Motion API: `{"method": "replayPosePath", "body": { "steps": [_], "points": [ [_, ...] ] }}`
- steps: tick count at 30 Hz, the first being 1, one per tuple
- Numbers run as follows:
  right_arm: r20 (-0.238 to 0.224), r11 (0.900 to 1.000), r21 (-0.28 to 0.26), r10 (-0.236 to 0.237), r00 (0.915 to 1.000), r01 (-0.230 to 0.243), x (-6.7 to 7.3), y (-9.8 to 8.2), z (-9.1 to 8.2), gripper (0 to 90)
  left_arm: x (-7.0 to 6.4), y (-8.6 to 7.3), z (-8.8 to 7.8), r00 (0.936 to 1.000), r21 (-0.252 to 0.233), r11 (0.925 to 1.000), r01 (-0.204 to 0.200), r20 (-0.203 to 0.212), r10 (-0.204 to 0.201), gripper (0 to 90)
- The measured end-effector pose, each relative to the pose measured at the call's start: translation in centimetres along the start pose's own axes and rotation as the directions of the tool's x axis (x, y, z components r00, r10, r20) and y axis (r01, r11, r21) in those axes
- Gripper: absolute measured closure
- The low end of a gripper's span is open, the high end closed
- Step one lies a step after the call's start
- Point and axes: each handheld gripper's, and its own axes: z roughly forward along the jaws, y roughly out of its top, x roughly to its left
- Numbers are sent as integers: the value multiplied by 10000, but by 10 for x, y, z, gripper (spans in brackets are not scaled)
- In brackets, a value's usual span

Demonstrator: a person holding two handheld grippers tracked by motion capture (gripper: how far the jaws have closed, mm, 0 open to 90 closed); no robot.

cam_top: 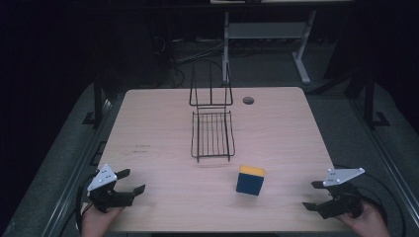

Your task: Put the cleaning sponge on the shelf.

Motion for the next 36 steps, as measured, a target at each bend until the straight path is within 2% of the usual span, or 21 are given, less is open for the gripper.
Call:
{"method": "replayPosePath", "body": {
  "steps": [5,10,16,21,36],
  "points": [
    [-27,9998,61,-195,9998,196,3,6,-1,188,-1,1,0,9999,9,9999,-121,2,121,163],
    [-110,9991,44,-424,9990,425,6,14,0,187,0,1,-1,10000,-20,10000,-30,-7,30,162],
    [-216,9956,83,-926,9955,928,12,32,4,187,-1,1,-1,10000,-56,10000,-63,-12,63,163],
    [-328,9948,101,-1006,9944,1009,13,40,6,187,-1,0,-1,9999,22,9999,-107,10,107,163],
    [-621,9857,217,-1656,9842,1672,21,68,22,185,-2,0,0,9999,30,9999,-137,29,137,163]
  ]
}}
